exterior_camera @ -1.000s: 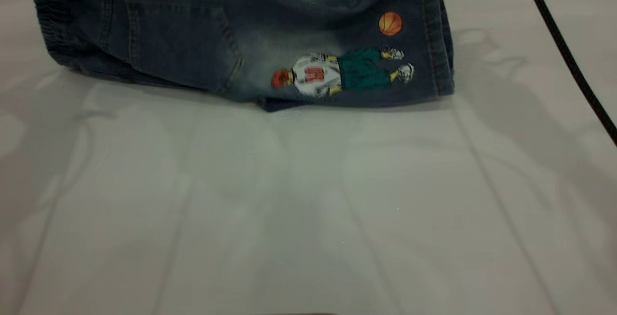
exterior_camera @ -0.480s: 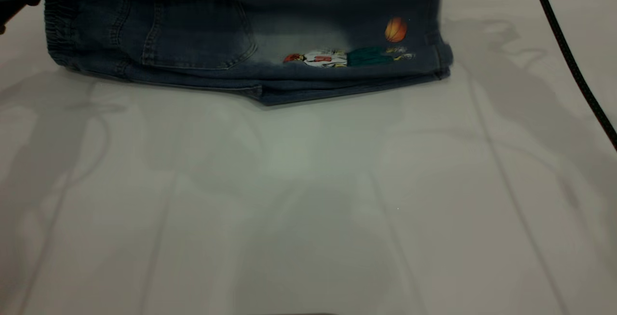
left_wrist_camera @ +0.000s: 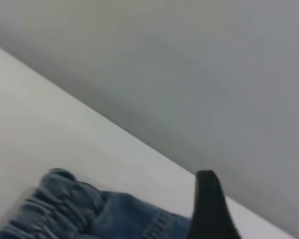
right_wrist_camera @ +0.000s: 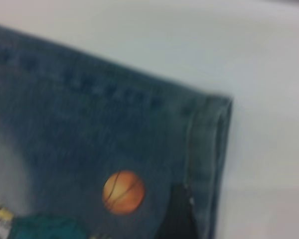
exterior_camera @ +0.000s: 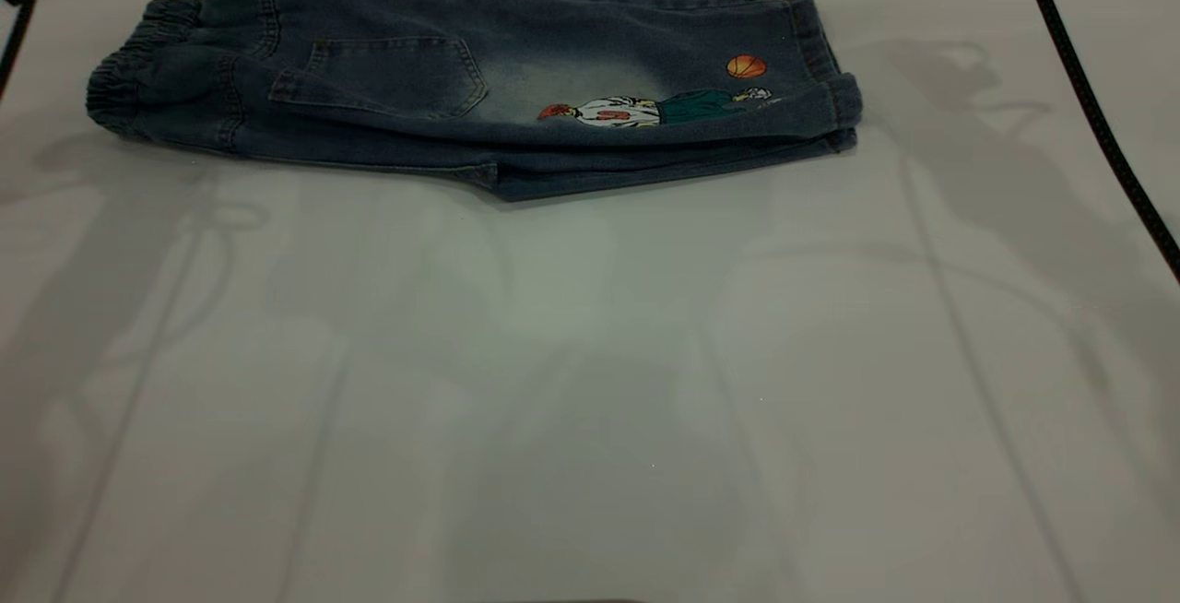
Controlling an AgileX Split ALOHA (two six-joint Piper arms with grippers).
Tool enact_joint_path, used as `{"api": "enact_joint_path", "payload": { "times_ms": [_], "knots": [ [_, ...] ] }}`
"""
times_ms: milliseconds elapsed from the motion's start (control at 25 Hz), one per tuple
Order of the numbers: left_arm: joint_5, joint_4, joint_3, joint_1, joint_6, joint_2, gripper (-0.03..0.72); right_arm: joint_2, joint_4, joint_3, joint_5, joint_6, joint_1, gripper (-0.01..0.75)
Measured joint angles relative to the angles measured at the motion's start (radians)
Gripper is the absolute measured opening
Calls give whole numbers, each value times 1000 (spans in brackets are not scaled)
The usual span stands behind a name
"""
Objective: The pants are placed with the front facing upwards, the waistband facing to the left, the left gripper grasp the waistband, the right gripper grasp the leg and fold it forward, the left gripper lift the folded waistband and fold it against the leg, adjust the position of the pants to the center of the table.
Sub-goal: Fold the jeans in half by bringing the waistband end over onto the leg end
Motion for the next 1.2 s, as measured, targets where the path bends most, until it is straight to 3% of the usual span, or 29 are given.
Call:
{"api": "enact_joint_path", "payload": {
  "times_ms": [120,240,480,640,760,880,1040,1200],
  "knots": [
    [100,157,0,16,0,-15,449,0,42,-7,83,-3,9,556],
    [297,327,-3,32,3,-50,454,0,50,-51,187,-22,32,561],
    [832,547,-120,46,7,-141,456,0,52,-230,423,-45,77,561],
    [1223,556,-258,46,14,-173,456,0,52,-330,523,-47,101,561],
    [1462,545,-353,46,76,-173,456,0,56,-366,545,-47,121,561],
    [1609,475,-440,46,209,-173,456,0,62,-375,548,-47,137,561],
    [1697,242,-520,46,506,-173,451,0,74,-377,549,-48,142,561],
    [1713,-38,-547,46,866,-173,433,0,77,-377,549,-50,142,561]
  ]
}}
